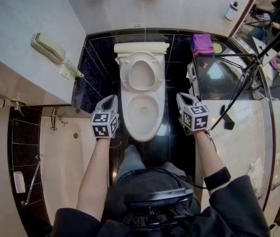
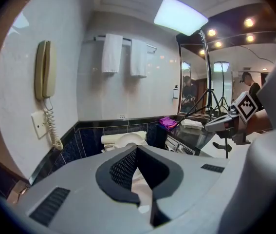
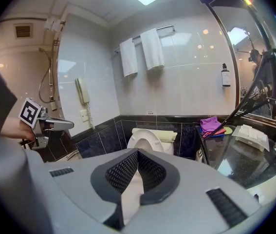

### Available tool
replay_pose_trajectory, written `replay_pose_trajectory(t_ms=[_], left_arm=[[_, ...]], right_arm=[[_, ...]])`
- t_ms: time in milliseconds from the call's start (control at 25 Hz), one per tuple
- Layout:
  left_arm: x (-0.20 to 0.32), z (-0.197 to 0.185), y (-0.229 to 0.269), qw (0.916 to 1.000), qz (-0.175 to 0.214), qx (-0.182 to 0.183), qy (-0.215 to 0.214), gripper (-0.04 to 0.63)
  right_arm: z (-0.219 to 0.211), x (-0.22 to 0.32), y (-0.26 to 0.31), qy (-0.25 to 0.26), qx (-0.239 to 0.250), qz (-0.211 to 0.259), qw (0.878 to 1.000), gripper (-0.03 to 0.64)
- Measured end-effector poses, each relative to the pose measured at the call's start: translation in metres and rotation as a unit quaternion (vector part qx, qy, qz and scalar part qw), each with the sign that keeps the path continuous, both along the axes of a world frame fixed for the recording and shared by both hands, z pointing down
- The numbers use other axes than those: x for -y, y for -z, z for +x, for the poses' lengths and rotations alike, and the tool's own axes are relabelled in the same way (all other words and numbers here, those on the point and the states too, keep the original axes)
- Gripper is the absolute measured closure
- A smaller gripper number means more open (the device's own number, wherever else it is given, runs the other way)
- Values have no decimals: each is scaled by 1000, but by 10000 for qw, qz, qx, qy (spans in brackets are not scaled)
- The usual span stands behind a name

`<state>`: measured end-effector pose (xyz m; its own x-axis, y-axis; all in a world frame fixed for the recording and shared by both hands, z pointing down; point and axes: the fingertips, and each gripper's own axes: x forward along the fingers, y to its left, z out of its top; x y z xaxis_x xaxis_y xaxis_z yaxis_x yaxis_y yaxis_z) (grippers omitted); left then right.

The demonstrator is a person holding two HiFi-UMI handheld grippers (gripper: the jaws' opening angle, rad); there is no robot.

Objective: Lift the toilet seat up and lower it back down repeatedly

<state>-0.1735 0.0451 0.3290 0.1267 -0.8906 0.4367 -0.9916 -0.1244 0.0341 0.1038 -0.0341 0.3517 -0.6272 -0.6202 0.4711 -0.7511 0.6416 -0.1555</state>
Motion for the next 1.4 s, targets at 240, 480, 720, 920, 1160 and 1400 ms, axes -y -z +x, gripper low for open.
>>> replay_pose_trajectory(t_ms=[240, 480, 720, 920, 1160, 1400], left_arm=[[-49, 11, 3, 10000, 12, -40, 0, 597], [-80, 20, -2, 9999, 1, -115, 88, 597], [-91, 29, -4, 9999, 29, -91, 131, 598], [-87, 33, -5, 9999, 27, -25, 106, 597], [-75, 32, -11, 9999, -103, 14, 69, 597], [-46, 32, -33, 9991, -385, 13, -168, 597]], right_arm=[[24, -36, 2, -25, 63, -56, 10000, 606], [49, -62, -7, -161, 119, -173, 9996, 606], [67, -72, -22, -246, 152, -309, 9991, 606], [71, -72, -30, -256, 184, -422, 9986, 606], [55, -59, -30, -95, 151, -409, 9990, 597], [33, -27, -43, 76, -438, -251, 9987, 583]])
